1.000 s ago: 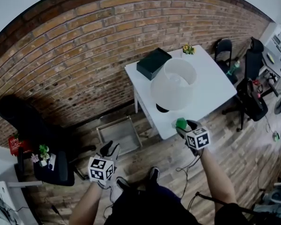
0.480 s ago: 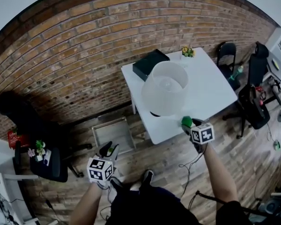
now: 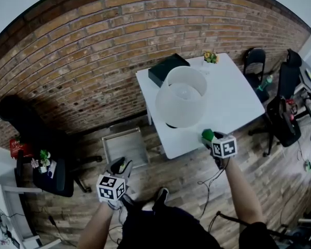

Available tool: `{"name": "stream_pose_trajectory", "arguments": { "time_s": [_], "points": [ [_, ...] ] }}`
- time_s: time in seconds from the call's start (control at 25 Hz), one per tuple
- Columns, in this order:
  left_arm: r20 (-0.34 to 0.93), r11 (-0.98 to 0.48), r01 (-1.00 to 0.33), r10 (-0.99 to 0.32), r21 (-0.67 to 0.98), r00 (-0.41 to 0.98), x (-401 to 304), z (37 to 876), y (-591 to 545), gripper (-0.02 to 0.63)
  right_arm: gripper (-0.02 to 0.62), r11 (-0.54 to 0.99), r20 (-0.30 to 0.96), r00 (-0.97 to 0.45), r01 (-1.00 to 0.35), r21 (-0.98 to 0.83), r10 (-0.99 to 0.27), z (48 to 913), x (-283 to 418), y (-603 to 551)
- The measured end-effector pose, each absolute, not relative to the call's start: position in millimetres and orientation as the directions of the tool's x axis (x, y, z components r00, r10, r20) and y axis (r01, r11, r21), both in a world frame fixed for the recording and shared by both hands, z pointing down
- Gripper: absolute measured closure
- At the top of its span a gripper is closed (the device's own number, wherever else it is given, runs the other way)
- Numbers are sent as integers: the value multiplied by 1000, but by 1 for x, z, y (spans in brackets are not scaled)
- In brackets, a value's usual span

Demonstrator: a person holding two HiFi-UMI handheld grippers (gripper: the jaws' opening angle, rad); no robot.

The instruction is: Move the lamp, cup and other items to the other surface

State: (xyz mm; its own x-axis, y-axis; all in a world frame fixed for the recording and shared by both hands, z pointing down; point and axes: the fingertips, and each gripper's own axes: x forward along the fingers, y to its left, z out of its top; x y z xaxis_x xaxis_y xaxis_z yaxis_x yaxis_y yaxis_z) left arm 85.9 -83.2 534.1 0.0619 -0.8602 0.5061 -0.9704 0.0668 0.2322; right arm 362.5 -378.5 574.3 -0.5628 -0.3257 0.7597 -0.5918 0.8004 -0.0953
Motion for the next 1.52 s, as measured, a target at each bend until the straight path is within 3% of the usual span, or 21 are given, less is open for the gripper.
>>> {"name": "stream_pose_trajectory", "arguments": {
  "time_s": [0.16, 0.76, 1.04, 1.52],
  "points": [
    [507, 68, -971, -860, 230, 60, 90, 534, -78, 468, 247, 800, 706, -604, -593, -88, -370, 563, 361, -380],
    [490, 22, -973, -866, 229, 96, 67, 524, -20, 468, 294, 776, 481, -654, -623, 95, -584, 487, 340, -283],
    [505, 68, -974, -861, 218, 53, 1, 531, 52, 468, 305, 819, 449, -710, -567, 93, -542, 489, 269, -212],
    [515, 147, -959, -857, 241, -2, -87, 557, 152, 466, 301, 923, 542, -754, -363, 127, -371, 538, 135, -96]
  ]
}}
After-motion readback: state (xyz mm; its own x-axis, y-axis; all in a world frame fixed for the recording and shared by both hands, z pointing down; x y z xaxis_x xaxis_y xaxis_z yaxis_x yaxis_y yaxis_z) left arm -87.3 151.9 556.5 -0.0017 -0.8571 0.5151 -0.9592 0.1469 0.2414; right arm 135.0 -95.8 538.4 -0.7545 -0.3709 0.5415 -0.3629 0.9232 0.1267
